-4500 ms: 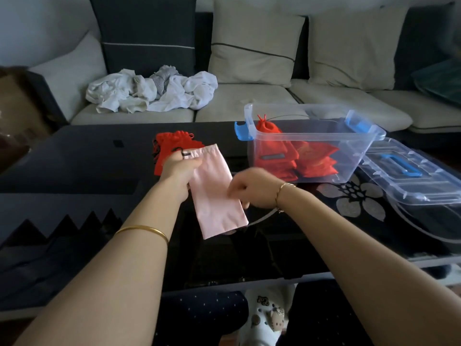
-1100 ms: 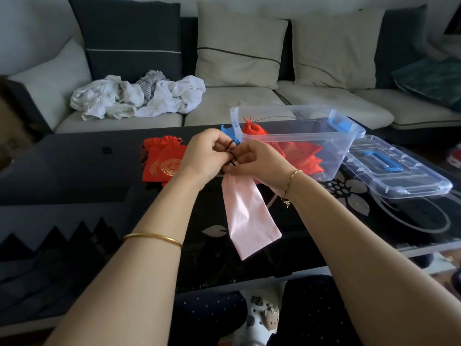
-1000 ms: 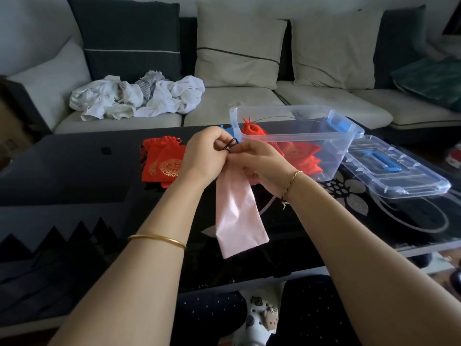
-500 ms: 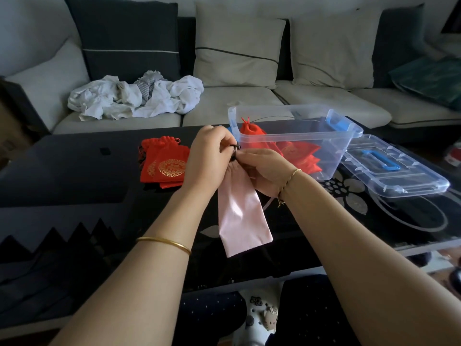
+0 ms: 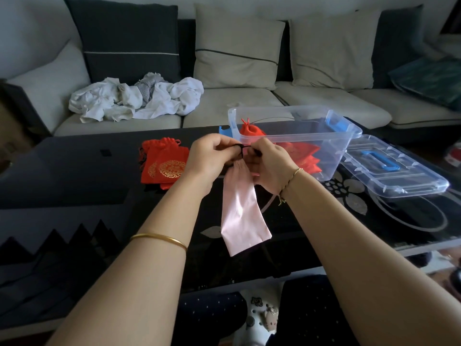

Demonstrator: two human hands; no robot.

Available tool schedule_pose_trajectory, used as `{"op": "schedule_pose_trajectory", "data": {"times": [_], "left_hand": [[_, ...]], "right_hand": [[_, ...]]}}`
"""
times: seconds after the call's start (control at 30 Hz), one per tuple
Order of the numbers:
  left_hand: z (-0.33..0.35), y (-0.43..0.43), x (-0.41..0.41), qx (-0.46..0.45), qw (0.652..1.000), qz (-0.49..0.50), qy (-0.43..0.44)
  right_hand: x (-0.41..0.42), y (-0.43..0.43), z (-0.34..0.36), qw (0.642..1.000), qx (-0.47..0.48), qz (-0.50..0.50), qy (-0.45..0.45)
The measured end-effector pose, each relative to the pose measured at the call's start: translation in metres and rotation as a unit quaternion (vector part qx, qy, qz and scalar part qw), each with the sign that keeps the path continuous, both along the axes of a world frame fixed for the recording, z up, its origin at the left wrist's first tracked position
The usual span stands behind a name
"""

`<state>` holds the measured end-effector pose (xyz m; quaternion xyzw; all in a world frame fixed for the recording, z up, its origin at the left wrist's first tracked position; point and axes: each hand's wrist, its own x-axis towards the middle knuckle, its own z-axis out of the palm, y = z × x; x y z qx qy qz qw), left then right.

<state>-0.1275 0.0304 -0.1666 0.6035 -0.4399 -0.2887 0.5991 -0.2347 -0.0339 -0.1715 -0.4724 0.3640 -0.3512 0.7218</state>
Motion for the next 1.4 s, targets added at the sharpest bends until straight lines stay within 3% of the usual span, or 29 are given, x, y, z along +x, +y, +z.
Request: {"op": "schedule_pose_trajectory", "data": {"times": [0.13, 0.23, 0.37, 0.5, 0.63, 0.73, 0.87, 1.0, 1.17, 1.3, 1.4], "left_hand": [[0.003, 0.0, 0.007, 0.021, 0.988, 0.037, 0.151], [0.006, 0.001, 0.014, 0.035, 0.974, 0.066, 0.213], [0.006, 0.003, 0.018, 0.073, 0.963, 0.055, 0.254], [0.008, 0.001, 0.018, 0.045, 0.952, 0.057, 0.296], [0.01, 0.005, 0.009, -0.027, 0.948, 0.003, 0.316], [0.012, 0.009, 0.012, -0.03, 0.96, -0.024, 0.279], [0.01, 0.01, 0.016, 0.037, 0.997, -0.003, 0.065], [0.008, 0.008, 0.013, 0.115, 0.991, -0.048, -0.053], [0.009, 0.008, 0.007, 0.144, 0.977, -0.115, -0.102], [0.009, 0.008, 0.002, 0.151, 0.977, -0.113, -0.096], [0.008, 0.007, 0.002, 0.157, 0.983, -0.076, -0.063]], "right_hand": [[-0.001, 0.002, 0.002, 0.999, -0.01, -0.039, 0.002], [-0.004, -0.002, 0.004, 0.992, 0.022, -0.088, -0.085], [-0.008, -0.003, 0.005, 0.981, 0.055, -0.043, -0.181], [-0.005, -0.004, 0.001, 0.988, 0.032, -0.06, -0.139], [-0.006, -0.005, -0.009, 0.996, -0.031, -0.081, -0.029], [-0.006, -0.004, -0.009, 0.994, -0.069, -0.086, 0.008], [-0.011, -0.004, 0.0, 0.993, -0.071, -0.09, -0.022], [-0.009, 0.002, 0.01, 0.99, -0.109, -0.083, -0.028], [-0.004, 0.002, 0.008, 0.981, -0.184, -0.055, 0.024], [-0.004, 0.005, 0.01, 0.969, -0.228, -0.034, 0.084], [-0.006, 0.005, 0.01, 0.948, -0.247, -0.004, 0.202]]}}
